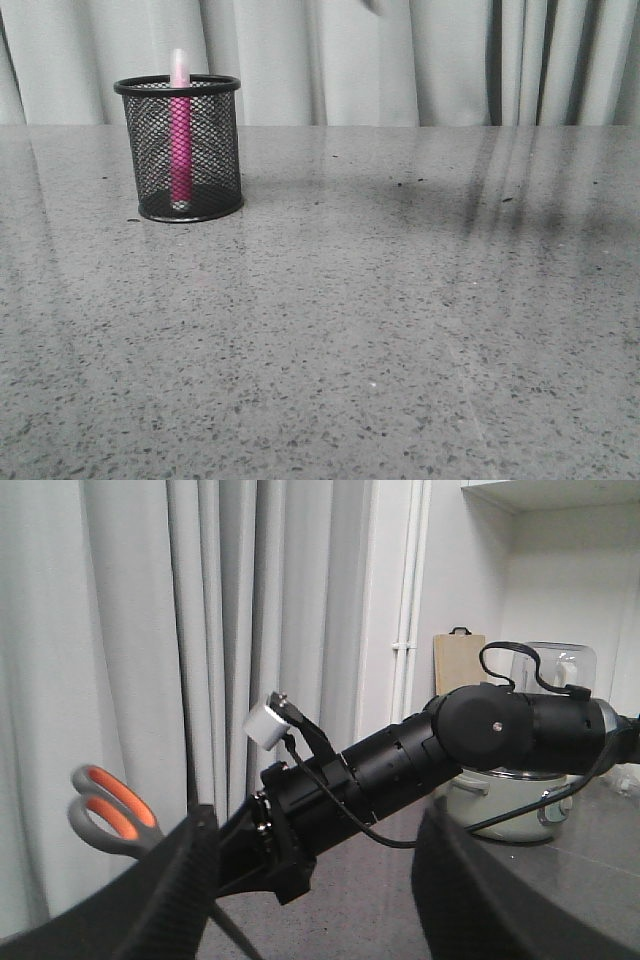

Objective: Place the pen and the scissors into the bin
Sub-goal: 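Carry the scissors upright with the right gripper above the mesh cup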

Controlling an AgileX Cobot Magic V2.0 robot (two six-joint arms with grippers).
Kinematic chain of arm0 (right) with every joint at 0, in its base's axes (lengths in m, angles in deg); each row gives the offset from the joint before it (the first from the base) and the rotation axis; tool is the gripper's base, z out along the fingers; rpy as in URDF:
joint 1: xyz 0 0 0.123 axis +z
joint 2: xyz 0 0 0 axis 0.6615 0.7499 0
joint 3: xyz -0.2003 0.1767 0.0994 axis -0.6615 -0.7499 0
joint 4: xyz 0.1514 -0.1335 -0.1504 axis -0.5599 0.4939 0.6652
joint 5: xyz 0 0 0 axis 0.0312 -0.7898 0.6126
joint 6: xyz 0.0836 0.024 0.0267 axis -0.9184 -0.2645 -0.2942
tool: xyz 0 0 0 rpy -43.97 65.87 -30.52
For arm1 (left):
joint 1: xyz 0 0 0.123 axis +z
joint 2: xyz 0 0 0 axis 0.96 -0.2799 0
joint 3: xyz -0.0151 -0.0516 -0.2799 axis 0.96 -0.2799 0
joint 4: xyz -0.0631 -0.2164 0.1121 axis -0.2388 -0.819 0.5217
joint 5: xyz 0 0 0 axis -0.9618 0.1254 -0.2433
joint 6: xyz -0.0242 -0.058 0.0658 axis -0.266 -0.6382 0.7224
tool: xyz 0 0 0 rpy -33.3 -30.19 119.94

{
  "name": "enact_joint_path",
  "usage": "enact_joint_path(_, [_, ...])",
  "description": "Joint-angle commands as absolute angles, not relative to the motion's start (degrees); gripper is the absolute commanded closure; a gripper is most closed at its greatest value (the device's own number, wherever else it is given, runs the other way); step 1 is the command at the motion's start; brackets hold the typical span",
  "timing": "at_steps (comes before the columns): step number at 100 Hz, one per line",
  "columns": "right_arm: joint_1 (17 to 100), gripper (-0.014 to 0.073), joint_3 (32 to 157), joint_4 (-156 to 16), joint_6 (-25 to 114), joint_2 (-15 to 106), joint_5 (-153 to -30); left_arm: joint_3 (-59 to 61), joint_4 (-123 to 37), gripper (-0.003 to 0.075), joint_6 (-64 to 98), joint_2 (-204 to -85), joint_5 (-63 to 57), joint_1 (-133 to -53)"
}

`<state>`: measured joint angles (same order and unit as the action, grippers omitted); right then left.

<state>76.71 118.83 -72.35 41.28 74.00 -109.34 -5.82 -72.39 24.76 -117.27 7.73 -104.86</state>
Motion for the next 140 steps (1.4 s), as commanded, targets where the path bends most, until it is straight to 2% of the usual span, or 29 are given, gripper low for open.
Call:
enact_joint_path(1, [79.06,0.0666,120.89,-75.68,45.48,73.75,-95.79,-4.47,-74.35,0.0333,24.55,-117.52,5.78,-105.20])
enact_joint_path(28, [79.87,0.0666,120.89,-78.76,45.24,83.13,-76.21,-4.47,-74.35,0.0334,24.55,-117.52,7.76,-105.20])
enact_joint_path(63, [79.96,0.0666,120.89,-80.52,40.71,91.52,-67.41,-5.24,-73.73,0.0334,24.55,-117.52,8.61,-105.20])
enact_joint_path(107, [81.75,0.0666,120.57,-80.52,40.57,97.78,-65.92,-7.99,-73.73,0.0333,24.55,-117.52,8.61,-105.20])
enact_joint_path(140, [82.58,0.0666,119.93,-80.52,40.57,97.55,-69.08,-7.99,-73.73,0.0333,24.55,-117.52,8.80,-105.20])
